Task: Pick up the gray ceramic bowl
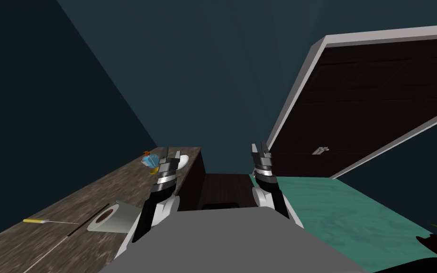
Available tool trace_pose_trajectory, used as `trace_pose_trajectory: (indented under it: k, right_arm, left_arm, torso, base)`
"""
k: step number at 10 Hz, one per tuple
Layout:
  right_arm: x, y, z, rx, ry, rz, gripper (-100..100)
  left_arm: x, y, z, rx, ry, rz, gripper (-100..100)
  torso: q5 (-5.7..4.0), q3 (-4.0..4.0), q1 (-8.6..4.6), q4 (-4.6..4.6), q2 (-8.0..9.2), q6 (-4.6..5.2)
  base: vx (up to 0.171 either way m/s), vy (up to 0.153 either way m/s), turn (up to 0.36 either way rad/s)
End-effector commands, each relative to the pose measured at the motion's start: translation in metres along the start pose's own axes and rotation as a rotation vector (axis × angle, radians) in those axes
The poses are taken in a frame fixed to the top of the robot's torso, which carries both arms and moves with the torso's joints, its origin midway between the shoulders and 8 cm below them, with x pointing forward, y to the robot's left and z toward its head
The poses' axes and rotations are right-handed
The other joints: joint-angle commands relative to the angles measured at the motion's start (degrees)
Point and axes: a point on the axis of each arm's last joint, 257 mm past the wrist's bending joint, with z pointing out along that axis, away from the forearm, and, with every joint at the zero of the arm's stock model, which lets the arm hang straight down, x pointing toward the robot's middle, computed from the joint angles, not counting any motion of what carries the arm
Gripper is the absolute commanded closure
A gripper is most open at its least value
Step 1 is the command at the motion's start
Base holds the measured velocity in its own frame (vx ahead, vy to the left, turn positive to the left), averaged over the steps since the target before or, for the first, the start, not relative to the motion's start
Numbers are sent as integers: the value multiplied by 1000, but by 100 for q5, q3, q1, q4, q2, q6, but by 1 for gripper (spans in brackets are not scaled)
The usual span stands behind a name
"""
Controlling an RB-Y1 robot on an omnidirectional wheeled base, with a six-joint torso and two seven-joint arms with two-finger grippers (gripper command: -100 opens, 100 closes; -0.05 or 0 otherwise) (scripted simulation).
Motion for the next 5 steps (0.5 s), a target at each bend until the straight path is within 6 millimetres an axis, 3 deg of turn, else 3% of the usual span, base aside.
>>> trace_pose_trajectory:
  k: [1,5]
  right_arm:
    - [0,0,0,0,0,0,0]
    - [0,0,0,0,0,0,0]
  left_arm:
    - [3,8,5,-18,28,-4,-100]
    - [8,35,19,-78,81,-27,-100]
  torso:
    - [0,0,0,0,0,0]
    - [0,24,1,9,41,0]
  base:
    - [-30,1,-3]
    - [-99,-2,-2]
